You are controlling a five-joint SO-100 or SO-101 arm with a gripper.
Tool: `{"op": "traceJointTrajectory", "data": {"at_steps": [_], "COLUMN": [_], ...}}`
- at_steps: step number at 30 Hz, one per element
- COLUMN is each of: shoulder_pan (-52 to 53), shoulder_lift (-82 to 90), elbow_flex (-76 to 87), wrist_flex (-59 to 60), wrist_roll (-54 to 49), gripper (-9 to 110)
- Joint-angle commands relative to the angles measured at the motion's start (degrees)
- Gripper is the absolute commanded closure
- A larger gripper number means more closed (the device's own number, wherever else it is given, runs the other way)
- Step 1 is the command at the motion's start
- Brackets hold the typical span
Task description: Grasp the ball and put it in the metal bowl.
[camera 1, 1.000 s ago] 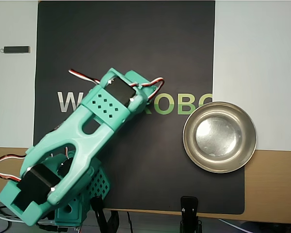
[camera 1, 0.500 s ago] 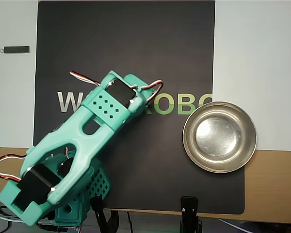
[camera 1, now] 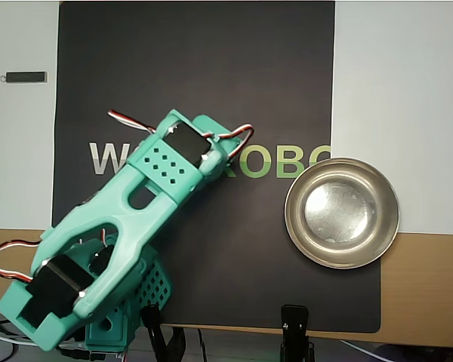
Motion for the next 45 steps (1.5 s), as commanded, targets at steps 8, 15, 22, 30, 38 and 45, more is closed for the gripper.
{"op": "traceJointTrajectory", "data": {"at_steps": [8,15,22,30,38,45], "shoulder_pan": [-0.35,-0.26,0.00,0.00,0.00,0.18], "shoulder_lift": [2.64,2.64,2.64,1.76,1.67,1.67], "elbow_flex": [-2.02,-1.93,-1.76,-1.14,-0.97,3.96], "wrist_flex": [-0.44,-0.44,-0.44,-0.53,-0.53,-6.50], "wrist_roll": [-0.18,-0.18,-0.18,-0.18,-0.18,-0.18], "gripper": [80,78,56,56,55,55]}}
